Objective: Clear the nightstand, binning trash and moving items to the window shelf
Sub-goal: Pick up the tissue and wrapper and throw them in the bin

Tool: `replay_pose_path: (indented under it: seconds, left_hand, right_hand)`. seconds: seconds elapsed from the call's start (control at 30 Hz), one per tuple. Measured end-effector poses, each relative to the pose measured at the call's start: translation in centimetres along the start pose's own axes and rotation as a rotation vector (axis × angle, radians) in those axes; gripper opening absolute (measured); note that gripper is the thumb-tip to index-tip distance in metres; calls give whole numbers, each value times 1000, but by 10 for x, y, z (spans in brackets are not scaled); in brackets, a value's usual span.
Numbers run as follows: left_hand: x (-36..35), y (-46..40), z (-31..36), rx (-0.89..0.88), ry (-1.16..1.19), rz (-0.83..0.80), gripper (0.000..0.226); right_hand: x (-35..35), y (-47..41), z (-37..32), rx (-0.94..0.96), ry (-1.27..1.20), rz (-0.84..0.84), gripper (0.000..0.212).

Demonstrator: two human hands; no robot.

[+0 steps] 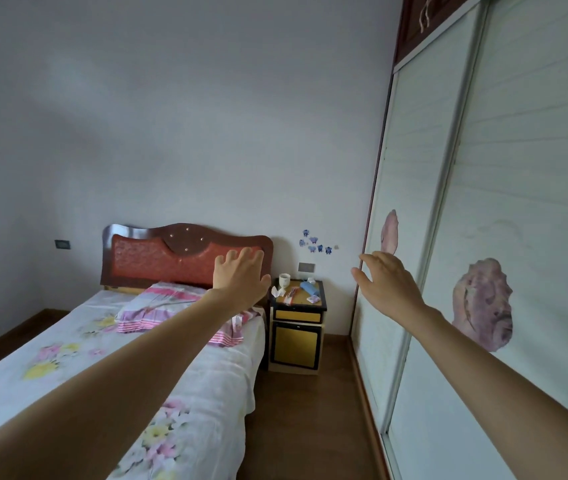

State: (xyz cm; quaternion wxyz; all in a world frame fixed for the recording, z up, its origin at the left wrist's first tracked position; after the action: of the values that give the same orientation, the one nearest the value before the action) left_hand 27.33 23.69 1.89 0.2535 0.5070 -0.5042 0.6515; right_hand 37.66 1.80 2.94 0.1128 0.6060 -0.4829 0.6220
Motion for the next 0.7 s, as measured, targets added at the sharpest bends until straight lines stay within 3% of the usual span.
replay_pose_path:
  seconds: [0.3,0.7]
  left_hand:
    - [-76,-110,-19,-19,0,-38,51]
    - [-159,-298,11,-25,12,-11,52]
  right_hand:
    - [-76,-93,29,-43,27,-56,46]
    - [-150,-273,108,-17,-20,-28,47]
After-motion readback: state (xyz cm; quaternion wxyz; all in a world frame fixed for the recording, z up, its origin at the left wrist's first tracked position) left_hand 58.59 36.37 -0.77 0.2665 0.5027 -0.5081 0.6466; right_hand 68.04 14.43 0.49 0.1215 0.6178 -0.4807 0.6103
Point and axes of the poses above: each hand's wrist, its own y-axis away from the middle knuckle, its own x-axis out of the back of the hand, z = x × y, the point moved 7 cm from there along -y, towards the middle knuckle, and after that the axes turned 2 degrees about -y, right-handed, at the moved point
